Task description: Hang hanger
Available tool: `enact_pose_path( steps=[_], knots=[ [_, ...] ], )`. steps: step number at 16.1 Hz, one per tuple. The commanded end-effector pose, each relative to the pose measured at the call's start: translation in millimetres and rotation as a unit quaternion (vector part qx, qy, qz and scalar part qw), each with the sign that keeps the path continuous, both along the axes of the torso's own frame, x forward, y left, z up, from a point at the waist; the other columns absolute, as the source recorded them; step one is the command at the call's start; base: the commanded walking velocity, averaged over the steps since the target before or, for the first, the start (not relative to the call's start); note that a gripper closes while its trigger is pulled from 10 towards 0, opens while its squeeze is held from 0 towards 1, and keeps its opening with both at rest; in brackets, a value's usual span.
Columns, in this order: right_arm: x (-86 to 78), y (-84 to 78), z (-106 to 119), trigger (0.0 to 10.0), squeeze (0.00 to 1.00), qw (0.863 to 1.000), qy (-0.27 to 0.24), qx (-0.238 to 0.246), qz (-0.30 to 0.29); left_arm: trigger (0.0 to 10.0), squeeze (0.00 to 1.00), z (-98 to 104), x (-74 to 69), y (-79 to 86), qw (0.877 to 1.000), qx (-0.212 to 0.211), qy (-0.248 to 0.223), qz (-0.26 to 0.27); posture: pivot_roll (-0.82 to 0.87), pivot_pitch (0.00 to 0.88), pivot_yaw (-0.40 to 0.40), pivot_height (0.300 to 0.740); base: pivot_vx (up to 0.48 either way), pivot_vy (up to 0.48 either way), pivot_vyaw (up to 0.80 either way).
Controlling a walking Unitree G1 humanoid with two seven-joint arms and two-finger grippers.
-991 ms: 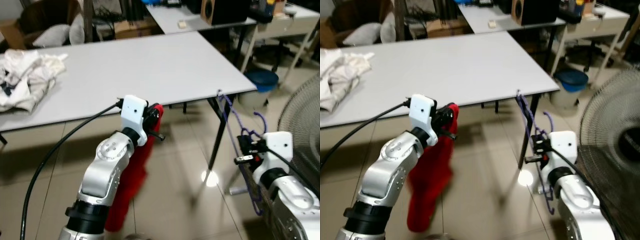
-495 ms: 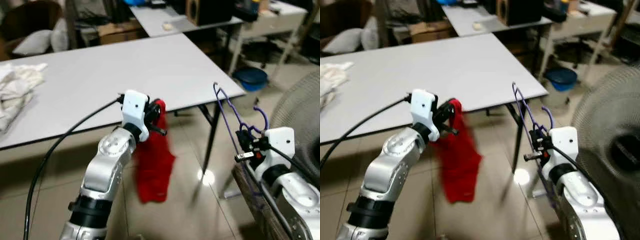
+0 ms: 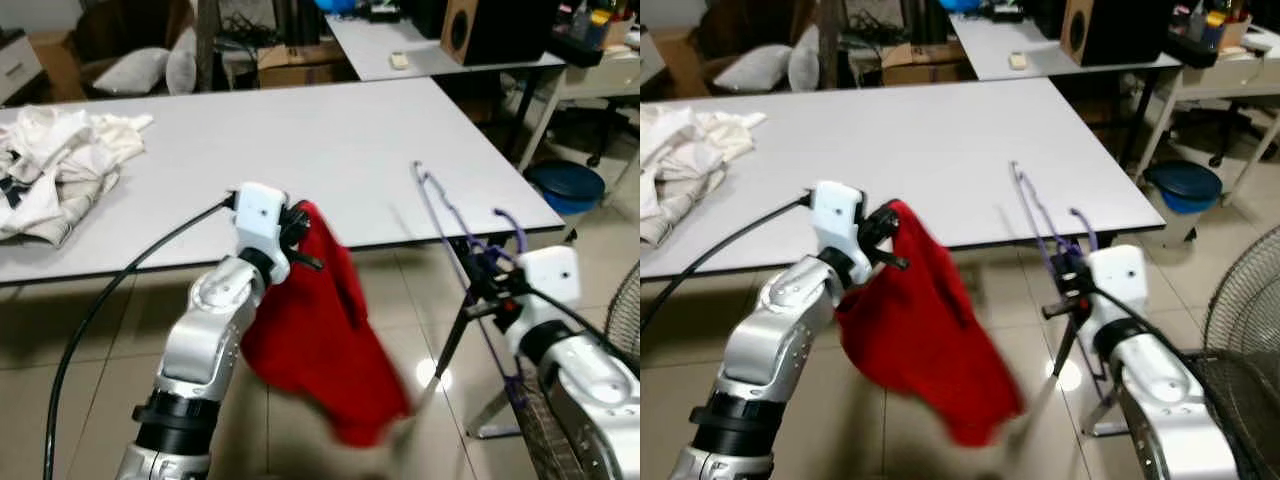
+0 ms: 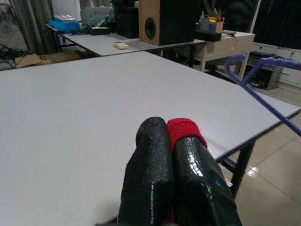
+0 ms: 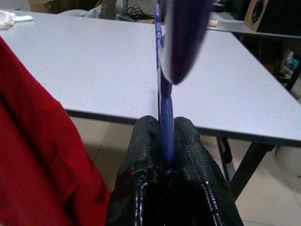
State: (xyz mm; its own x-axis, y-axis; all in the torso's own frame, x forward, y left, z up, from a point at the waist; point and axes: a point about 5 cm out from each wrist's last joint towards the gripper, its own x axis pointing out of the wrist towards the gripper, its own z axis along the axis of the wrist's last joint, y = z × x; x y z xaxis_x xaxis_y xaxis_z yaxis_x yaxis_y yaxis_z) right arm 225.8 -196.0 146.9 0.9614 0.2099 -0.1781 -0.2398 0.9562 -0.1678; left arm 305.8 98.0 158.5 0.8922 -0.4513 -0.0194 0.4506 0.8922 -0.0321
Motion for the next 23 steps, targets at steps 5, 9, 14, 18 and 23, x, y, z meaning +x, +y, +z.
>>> enact_pose_path(
  steps=[5,9,14,18,23],
  knots=[
    [-23.6,7.2,26,10.0,0.00,0.977,0.010,0.028,0.210,10.0,0.00,28,33.0,2.5,0.999,0.017,-0.033,-0.009,0.06,0.000,0.038,0.740,0.331,0.000,0.00],
    [-46.3,-3.0,31,10.0,0.00,0.953,0.063,0.000,0.296,10.0,0.00,41,55.0,-0.1,0.998,0.035,-0.037,-0.029,0.04,0.000,0.055,0.740,0.330,0.000,0.00],
    [-49.8,9.4,24,10.0,0.00,0.933,0.098,-0.008,0.346,10.0,0.00,68,69.5,-25.1,0.994,0.020,-0.069,-0.080,0.03,0.000,0.059,0.740,0.330,0.000,0.00],
    [-31.1,19.6,14,10.0,0.00,0.929,0.097,-0.027,0.355,10.0,0.00,111,64.8,-53.6,0.981,-0.022,-0.120,-0.152,0.03,0.000,0.045,0.740,0.332,0.000,0.00],
    [3.6,20.0,17,10.0,0.00,0.932,0.073,-0.070,0.349,10.0,0.00,149,51.5,-50.5,0.969,-0.050,-0.169,-0.175,0.06,0.000,0.006,0.740,0.332,0.000,0.00]
  ],
)
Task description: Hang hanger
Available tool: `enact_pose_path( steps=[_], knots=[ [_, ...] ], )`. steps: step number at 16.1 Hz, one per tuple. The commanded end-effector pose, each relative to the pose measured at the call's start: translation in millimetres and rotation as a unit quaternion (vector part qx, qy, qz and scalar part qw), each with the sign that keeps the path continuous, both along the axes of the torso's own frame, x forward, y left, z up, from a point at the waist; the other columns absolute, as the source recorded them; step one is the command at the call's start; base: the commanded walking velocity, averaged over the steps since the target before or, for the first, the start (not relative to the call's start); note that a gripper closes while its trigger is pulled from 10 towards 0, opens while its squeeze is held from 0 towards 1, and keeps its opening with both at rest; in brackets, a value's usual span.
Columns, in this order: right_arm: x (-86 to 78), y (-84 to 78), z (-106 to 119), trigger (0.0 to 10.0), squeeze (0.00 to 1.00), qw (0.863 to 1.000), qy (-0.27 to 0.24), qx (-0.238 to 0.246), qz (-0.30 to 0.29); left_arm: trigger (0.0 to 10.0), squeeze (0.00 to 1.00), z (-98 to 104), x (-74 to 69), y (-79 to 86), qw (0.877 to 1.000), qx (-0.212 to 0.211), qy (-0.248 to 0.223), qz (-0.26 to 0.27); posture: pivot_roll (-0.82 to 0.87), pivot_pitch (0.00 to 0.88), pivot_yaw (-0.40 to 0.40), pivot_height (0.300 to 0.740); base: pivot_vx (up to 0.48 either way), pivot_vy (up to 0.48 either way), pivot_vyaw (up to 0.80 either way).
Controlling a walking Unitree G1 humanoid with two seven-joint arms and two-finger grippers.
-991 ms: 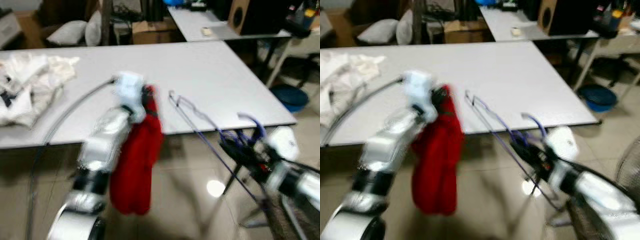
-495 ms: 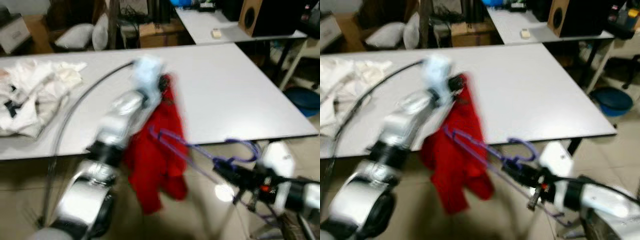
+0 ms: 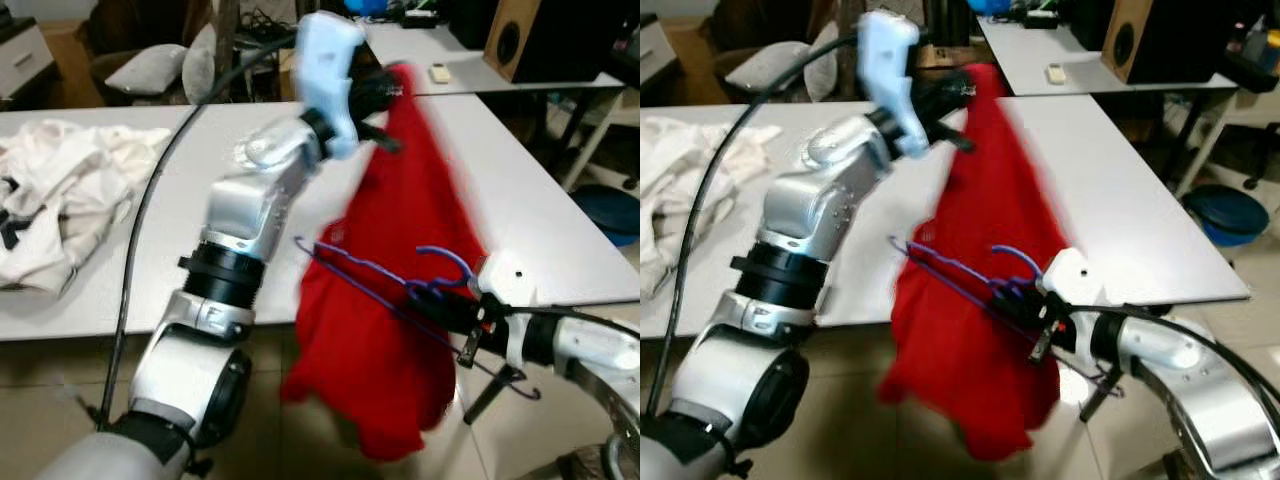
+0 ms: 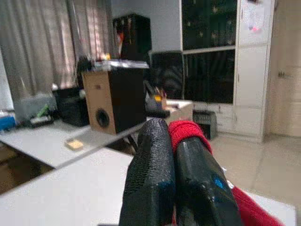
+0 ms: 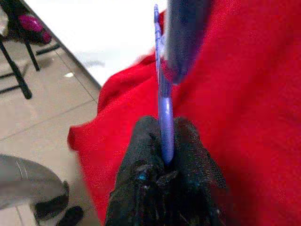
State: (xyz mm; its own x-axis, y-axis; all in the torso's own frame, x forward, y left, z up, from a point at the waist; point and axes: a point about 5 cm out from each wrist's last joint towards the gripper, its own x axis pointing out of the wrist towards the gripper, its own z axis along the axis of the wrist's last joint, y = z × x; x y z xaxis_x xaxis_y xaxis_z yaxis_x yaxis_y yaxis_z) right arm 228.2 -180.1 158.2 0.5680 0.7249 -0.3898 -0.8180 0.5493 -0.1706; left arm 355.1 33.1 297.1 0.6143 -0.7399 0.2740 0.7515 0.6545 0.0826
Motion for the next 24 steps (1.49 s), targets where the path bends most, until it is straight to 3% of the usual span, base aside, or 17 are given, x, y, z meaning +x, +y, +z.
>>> enact_pose_path(
  steps=[1,4,5,7,8,9,10,11,13,14,16,17,18,19,20,21,24],
  knots=[
    [5.0,1.2,9,10.0,0.00,1.000,-0.020,-0.005,0.021,10.0,0.00,16,-0.4,19.2,0.999,-0.015,-0.021,0.022,0.06,0.000,-0.002,0.740,0.334,0.000,0.00],
    [22.4,-9.1,17,10.0,0.00,0.997,-0.044,-0.047,0.035,10.0,0.00,27,-5.8,24.7,0.999,-0.019,-0.035,0.020,0.06,0.000,-0.004,0.740,0.331,0.000,0.00],
    [55.3,-25.7,41,10.0,0.00,0.989,-0.094,-0.108,0.036,10.0,0.00,43,-9.8,29.7,0.998,-0.026,-0.055,0.019,0.06,0.000,0.001,0.740,0.334,0.000,0.00],
    [76.6,-35.4,63,10.0,0.00,0.980,-0.134,-0.146,0.031,10.0,0.00,54,-9.8,35.3,0.997,-0.036,-0.063,0.023,0.06,0.000,0.003,0.740,0.332,0.000,0.00],
    [105.1,-42.7,100,10.0,0.00,0.966,-0.206,-0.157,-0.011,10.0,0.00,66,-8.1,43.6,0.995,-0.040,-0.078,0.038,0.07,0.000,0.001,0.740,0.334,0.000,0.00],
    [119.1,-44.0,127,10.0,0.00,0.953,-0.263,-0.138,-0.053,10.0,0.00,72,-7.1,48.3,0.994,-0.043,-0.085,0.046,0.08,0.000,-0.006,0.740,0.330,0.000,0.00],
    [133.9,-46.3,180,10.0,0.00,0.919,-0.365,-0.079,-0.128,10.0,0.00,84,-5.9,58.1,0.992,-0.049,-0.100,0.064,0.08,0.000,-0.006,0.740,0.334,0.000,0.00],
    [134.0,-46.9,204,10.0,0.00,0.898,-0.412,-0.051,-0.146,10.0,0.00,90,-6.4,64.3,0.990,-0.054,-0.108,0.074,0.08,0.000,-0.012,0.740,0.330,0.000,0.00],
    [129.0,-43.3,223,10.0,0.00,0.872,-0.475,-0.032,-0.116,10.0,0.00,94,-9.0,73.3,0.988,-0.060,-0.112,0.088,0.08,0.000,-0.010,0.740,0.332,0.000,0.00],
    [127.7,-42.2,222,10.0,0.00,0.872,-0.477,-0.019,-0.109,10.0,0.00,94,-9.6,75.0,0.988,-0.062,-0.112,0.091,0.08,0.000,-0.008,0.740,0.334,0.000,0.00],
    [131.0,-38.5,166,10.0,0.00,0.914,-0.400,-0.052,-0.046,10.0,0.00,77,-9.0,73.3,0.991,-0.063,-0.080,0.091,0.09,0.000,-0.006,0.740,0.332,0.000,0.00],
    [130.1,-38.3,150,10.0,0.00,0.926,-0.372,-0.049,-0.030,10.0,0.00,70,-8.7,70.4,0.992,-0.057,-0.071,0.089,0.09,0.000,-0.006,0.740,0.334,0.000,0.00],
    [118.3,-38.9,106,10.0,0.00,0.953,-0.299,-0.056,0.011,10.0,0.00,45,-7.7,58.4,0.995,-0.026,-0.041,0.082,0.09,0.000,-0.008,0.740,0.307,0.000,0.00],
    [114.9,-39.5,97,10.0,0.00,0.957,-0.284,-0.057,0.018,10.0,0.00,40,-7.5,55.8,0.996,-0.021,-0.031,0.082,0.09,0.000,-0.008,0.740,0.307,0.000,0.00],
    [81.6,-40.6,48,10.0,0.00,0.976,-0.198,-0.062,0.060,10.0,0.00,-8,-7.3,35.7,0.995,0.031,0.035,0.085,0.09,0.000,0.000,0.740,0.000,0.000,0.00],
    [59.7,-39.8,28,10.0,0.00,0.982,-0.155,-0.069,0.085,10.0,0.00,-35,-9.5,27.3,0.992,0.067,0.065,0.086,0.08,0.000,0.014,0.740,0.000,0.000,0.00],
    [13.7,-43.6,14,10.0,0.00,0.985,-0.077,-0.081,0.128,10.0,0.00,-75,-7.3,28.0,0.980,0.121,0.107,0.115,0.05,0.000,0.056,0.740,0.000,0.000,0.00]
  ],
)
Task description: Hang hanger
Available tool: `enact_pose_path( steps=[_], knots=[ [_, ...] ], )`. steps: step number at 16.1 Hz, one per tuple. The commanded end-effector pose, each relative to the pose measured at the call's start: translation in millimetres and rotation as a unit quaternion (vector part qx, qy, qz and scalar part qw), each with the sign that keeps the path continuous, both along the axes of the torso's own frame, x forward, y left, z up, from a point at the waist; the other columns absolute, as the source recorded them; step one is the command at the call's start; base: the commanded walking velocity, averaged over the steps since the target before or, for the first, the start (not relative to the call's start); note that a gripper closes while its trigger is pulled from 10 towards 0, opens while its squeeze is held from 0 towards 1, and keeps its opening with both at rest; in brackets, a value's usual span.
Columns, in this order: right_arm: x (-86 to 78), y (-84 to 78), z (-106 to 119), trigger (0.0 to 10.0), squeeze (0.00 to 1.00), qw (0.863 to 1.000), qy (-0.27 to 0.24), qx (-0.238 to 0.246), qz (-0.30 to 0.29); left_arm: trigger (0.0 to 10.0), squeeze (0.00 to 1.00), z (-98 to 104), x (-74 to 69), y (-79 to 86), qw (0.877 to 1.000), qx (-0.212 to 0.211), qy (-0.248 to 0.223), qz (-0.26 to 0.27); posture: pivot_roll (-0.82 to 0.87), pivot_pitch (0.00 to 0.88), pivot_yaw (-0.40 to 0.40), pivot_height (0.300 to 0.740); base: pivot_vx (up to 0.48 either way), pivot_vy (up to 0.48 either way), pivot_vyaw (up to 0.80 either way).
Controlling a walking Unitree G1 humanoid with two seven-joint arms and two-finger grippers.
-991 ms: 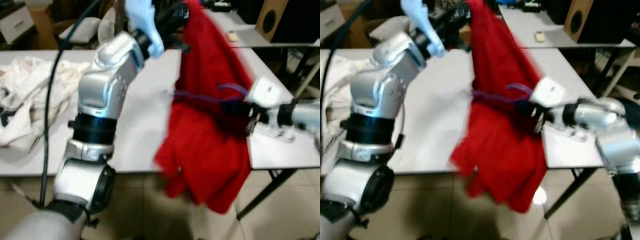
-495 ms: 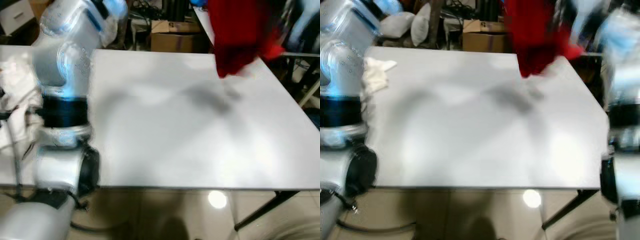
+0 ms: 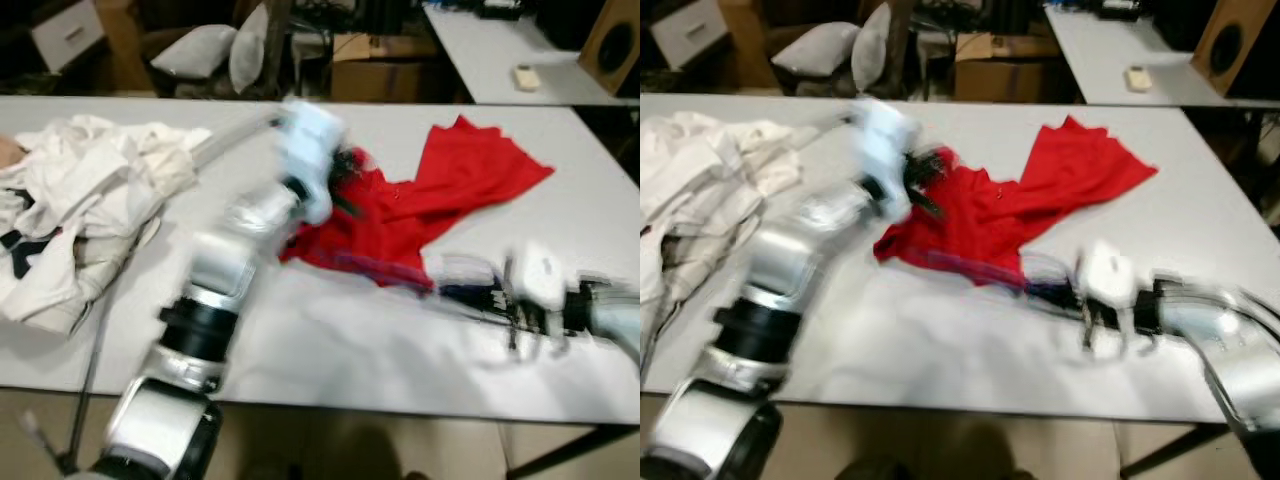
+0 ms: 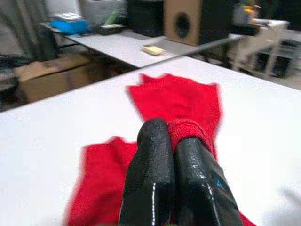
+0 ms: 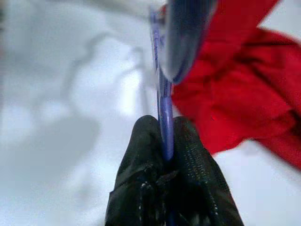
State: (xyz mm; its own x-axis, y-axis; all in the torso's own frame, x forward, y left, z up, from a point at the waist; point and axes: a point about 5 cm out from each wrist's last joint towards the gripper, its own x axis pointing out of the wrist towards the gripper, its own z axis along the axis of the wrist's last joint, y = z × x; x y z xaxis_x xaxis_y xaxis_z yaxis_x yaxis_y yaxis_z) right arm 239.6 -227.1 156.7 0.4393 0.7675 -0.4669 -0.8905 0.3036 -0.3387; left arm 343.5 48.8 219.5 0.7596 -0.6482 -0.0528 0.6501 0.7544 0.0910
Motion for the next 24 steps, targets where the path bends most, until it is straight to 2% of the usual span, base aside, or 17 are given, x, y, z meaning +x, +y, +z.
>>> enact_pose_path(
  steps=[1,4,5,7,10,11,12,13,15,16,17,19,20,21,22,23,24],
  knots=[
    [-12.9,1.4,16,10.0,0.00,1.000,-0.002,-0.001,0.024,10.0,0.00,-5,6.5,13.7,0.999,0.030,-0.005,0.032,0.05,0.000,0.059,0.740,0.000,0.000,0.00],
    [-33.1,-0.8,21,10.0,0.00,0.999,0.027,-0.015,0.032,10.0,0.00,-16,9.7,15.3,0.998,0.052,0.006,0.036,0.05,0.000,0.067,0.740,0.000,0.000,0.00],
    [-45.4,-3.2,30,10.0,0.00,0.998,0.046,-0.015,0.031,10.0,0.00,-27,16.8,21.3,0.996,0.064,0.018,0.057,0.05,0.000,0.069,0.740,0.000,0.000,0.00],
    [-54.4,-11.1,47,10.0,0.00,0.998,0.054,-0.018,0.020,10.0,0.00,-43,26.9,33.1,0.992,0.078,0.045,0.087,0.05,0.000,0.070,0.740,0.000,0.000,0.00],
    [-54.8,-46.0,58,10.0,0.00,0.993,0.052,-0.084,-0.058,10.0,0.00,-65,24.4,45.0,0.986,0.131,0.060,0.079,0.04,0.002,0.073,0.740,0.000,0.000,0.00],
    [-57.5,-61.8,59,10.0,0.00,0.988,0.059,-0.105,-0.093,10.0,0.00,-70,21.5,47.9,0.986,0.129,0.072,0.074,0.04,0.002,0.073,0.740,0.000,0.000,0.00],
    [-59.2,-69.0,59,10.0,0.00,0.986,0.060,-0.112,-0.108,10.0,0.00,-71,19.2,48.1,0.987,0.123,0.077,0.069,0.04,0.004,0.068,0.740,0.000,0.000,0.00],
    [-62.8,-82.1,62,10.0,0.00,0.980,0.062,-0.118,-0.145,10.0,0.00,-72,14.3,44.9,0.990,0.098,0.092,0.051,0.05,0.004,0.065,0.740,0.000,0.000,0.00],
    [-55.7,-103.5,64,10.0,0.00,0.962,0.029,-0.138,-0.234,10.0,0.00,-73,4.0,32.0,0.992,0.069,0.109,0.005,0.05,0.005,0.066,0.740,0.000,0.000,0.00],
    [-46.0,-113.6,60,10.0,0.00,0.945,0.004,-0.143,-0.293,10.0,0.72,-70,-5.6,18.8,0.992,0.038,0.113,-0.028,0.05,0.004,0.067,0.740,0.000,0.000,0.00],
    [-42.9,-116.0,57,10.0,0.00,0.940,-0.002,-0.139,-0.312,10.0,1.00,-68,-9.2,13.4,0.993,0.020,0.114,-0.039,0.05,0.004,0.067,0.740,0.000,0.000,0.00],
    [-37.6,-117.5,55,10.0,0.00,0.933,-0.015,-0.124,-0.338,10.0,1.00,-58,-17.4,-0.6,0.990,-0.033,0.118,-0.071,0.06,0.003,0.063,0.740,0.000,0.000,0.00],
    [-29.8,-126.0,54,10.0,0.00,0.913,-0.034,-0.125,-0.388,10.0,1.00,-49,-26.7,-15.5,0.984,-0.071,0.128,-0.105,0.06,0.000,0.061,0.740,0.000,0.000,0.00],
    [-21.0,-137.3,49,10.0,0.00,0.882,-0.045,-0.142,-0.447,10.0,1.00,-44,-38.9,-32.0,0.975,-0.095,0.142,-0.145,0.06,0.000,0.061,0.740,0.000,0.000,0.00],
    [-16.0,-140.9,43,10.0,0.00,0.866,-0.045,-0.154,-0.473,10.0,1.00,-40,-46.6,-41.4,0.971,-0.096,0.139,-0.171,0.06,0.000,0.065,0.740,0.000,0.000,0.00],
    [-14.2,-141.2,39,10.0,0.00,0.861,-0.038,-0.152,-0.484,10.0,1.00,-36,-49.2,-44.7,0.968,-0.102,0.136,-0.184,0.06,0.000,0.065,0.740,0.000,0.000,0.00],
    [-9.1,-143.9,27,10.0,0.00,0.842,-0.028,-0.163,-0.514,10.0,1.00,-21,-53.0,-48.6,0.959,-0.134,0.128,-0.214,0.06,0.000,0.066,0.740,0.000,0.000,0.00]
  ],
)
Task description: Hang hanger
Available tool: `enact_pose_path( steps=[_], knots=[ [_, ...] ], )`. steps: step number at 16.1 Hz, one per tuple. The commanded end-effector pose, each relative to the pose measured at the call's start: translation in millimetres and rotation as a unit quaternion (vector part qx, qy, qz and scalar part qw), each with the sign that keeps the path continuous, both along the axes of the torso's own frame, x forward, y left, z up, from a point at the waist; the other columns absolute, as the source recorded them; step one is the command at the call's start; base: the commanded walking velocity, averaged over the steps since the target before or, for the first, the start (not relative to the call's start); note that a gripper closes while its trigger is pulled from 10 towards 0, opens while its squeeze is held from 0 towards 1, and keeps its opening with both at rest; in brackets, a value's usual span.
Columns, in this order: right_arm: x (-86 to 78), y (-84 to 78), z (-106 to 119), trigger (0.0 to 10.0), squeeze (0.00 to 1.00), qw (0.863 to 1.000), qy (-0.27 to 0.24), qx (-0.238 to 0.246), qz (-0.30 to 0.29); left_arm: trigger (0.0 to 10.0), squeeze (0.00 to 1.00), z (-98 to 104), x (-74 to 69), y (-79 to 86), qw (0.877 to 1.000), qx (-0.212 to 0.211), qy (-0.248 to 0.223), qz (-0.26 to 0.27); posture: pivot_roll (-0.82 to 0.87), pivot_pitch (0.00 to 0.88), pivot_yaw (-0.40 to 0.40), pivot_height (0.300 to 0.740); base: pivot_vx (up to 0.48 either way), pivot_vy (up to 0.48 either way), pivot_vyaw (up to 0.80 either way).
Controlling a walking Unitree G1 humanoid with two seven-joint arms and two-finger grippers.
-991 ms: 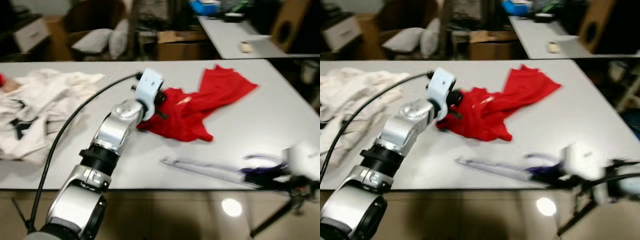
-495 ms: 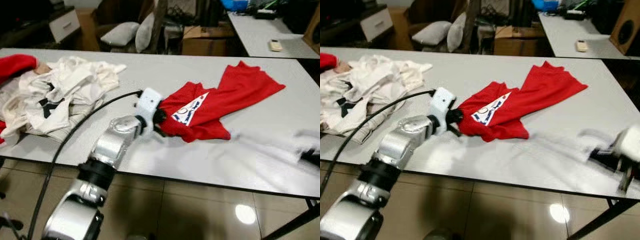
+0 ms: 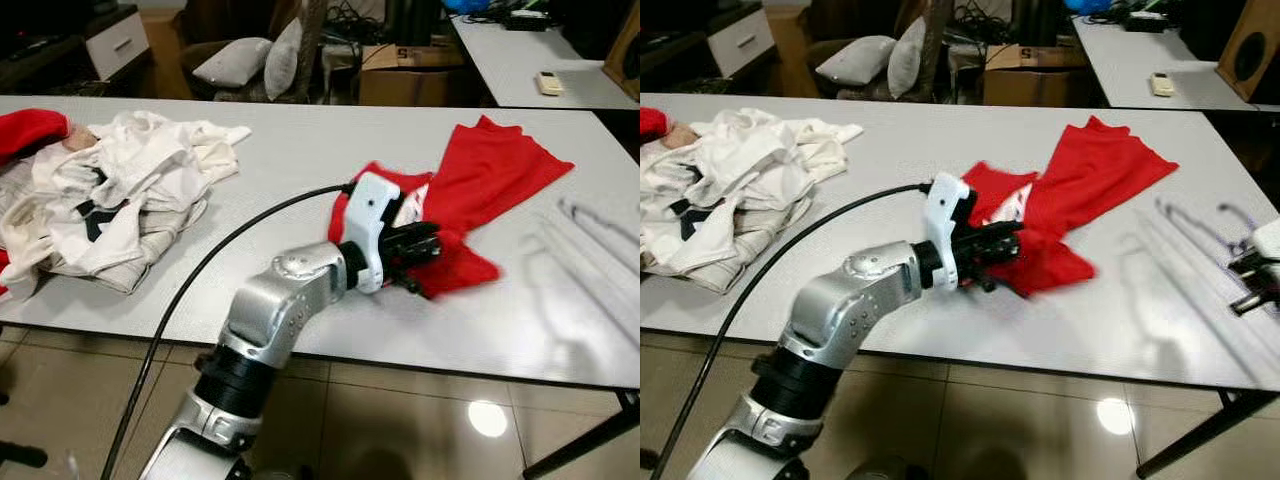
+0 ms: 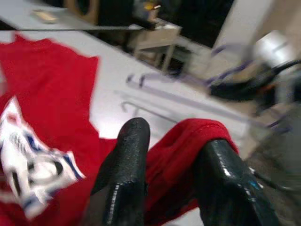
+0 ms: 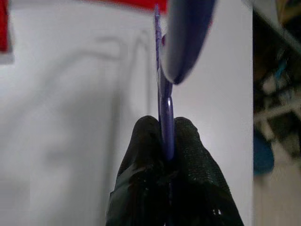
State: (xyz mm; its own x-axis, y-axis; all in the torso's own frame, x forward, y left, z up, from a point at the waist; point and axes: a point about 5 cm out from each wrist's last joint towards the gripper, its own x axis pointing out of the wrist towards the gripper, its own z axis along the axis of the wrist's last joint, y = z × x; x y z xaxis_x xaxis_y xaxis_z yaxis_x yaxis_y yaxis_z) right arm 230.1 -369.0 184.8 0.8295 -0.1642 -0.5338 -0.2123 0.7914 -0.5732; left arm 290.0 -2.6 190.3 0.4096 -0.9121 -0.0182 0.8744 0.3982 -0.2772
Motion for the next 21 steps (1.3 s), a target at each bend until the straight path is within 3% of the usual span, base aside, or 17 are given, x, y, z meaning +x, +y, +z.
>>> enact_pose_path(
  steps=[1,3,4,5,6,8,9,11,13,14,16,19,21],
  knots=[
    [5.4,-1.9,-13,10.0,0.00,0.999,0.013,-0.019,-0.025,10.0,1.00,18,-1.1,2.9,0.999,-0.039,-0.003,-0.019,0.06,0.000,0.066,0.740,0.000,0.000,0.00],
    [22.2,6.3,-24,10.0,0.00,1.000,-0.007,-0.007,-0.029,10.0,1.00,19,-1.5,1.7,0.999,-0.039,0.005,-0.026,0.06,0.000,0.065,0.740,0.000,0.000,0.00],
    [39.8,20.4,-27,10.0,0.00,0.999,-0.036,0.015,-0.021,10.0,1.00,8,0.1,-3.1,1.000,0.012,0.000,-0.017,0.08,0.000,0.057,0.740,0.000,0.000,0.00],
    [57.2,37.3,-24,10.0,0.00,0.996,-0.074,0.055,-0.016,10.0,1.00,-5,2.8,-7.7,0.998,0.058,-0.003,0.003,0.08,0.000,0.057,0.740,0.000,0.000,0.00],
    [63.8,45.7,-21,10.0,0.00,0.994,-0.089,0.067,-0.005,10.0,1.00,-8,4.6,-7.5,0.997,0.080,-0.017,0.013,0.08,0.000,0.051,0.740,0.000,0.000,0.00],
    [73.4,59.4,-7,10.0,0.00,0.987,-0.131,0.094,0.014,10.0,1.00,-7,5.8,-1.3,0.994,0.097,-0.038,0.013,0.08,0.000,0.048,0.740,0.000,0.000,0.00],
    [78.3,64.5,9,10.0,0.00,0.975,-0.183,0.125,0.026,10.0,1.00,-7,3.2,7.6,0.992,0.111,-0.051,-0.014,0.09,0.000,0.044,0.740,0.000,0.000,0.00],
    [78.9,71.3,25,10.0,0.00,0.958,-0.221,0.171,0.065,10.0,1.00,-15,-6.0,21.6,0.981,0.162,-0.073,-0.081,0.09,0.000,0.046,0.740,0.000,0.000,0.00],
    [70.7,90.4,27,10.0,0.00,0.948,-0.192,0.202,0.153,10.0,1.00,-29,-20.2,43.5,0.948,0.249,-0.104,-0.171,0.08,0.000,0.059,0.740,0.000,0.000,0.00],
    [64.7,99.0,23,10.0,0.00,0.947,-0.168,0.195,0.194,10.0,1.00,-34,-23.5,56.4,0.929,0.293,-0.111,-0.196,0.08,0.000,0.059,0.740,0.000,0.000,0.00],
    [58.3,108.2,18,10.0,0.00,0.942,-0.147,0.198,0.227,10.0,1.00,-35,-22.5,68.7,0.918,0.324,-0.113,-0.197,0.08,0.000,0.063,0.740,0.000,0.000,0.00],
    [44.7,128.1,6,10.0,0.00,0.930,-0.109,0.220,0.274,10.0,1.00,-31,-19.9,90.6,0.922,0.328,-0.104,-0.174,0.09,0.000,0.056,0.740,0.000,0.000,0.00],
    [41.2,134.2,4,10.0,0.00,0.930,-0.116,0.234,0.260,10.0,1.00,-26,-20.7,106.0,0.944,0.290,-0.084,-0.130,0.09,0.000,0.058,0.740,0.000,0.000,0.00]
  ],
)
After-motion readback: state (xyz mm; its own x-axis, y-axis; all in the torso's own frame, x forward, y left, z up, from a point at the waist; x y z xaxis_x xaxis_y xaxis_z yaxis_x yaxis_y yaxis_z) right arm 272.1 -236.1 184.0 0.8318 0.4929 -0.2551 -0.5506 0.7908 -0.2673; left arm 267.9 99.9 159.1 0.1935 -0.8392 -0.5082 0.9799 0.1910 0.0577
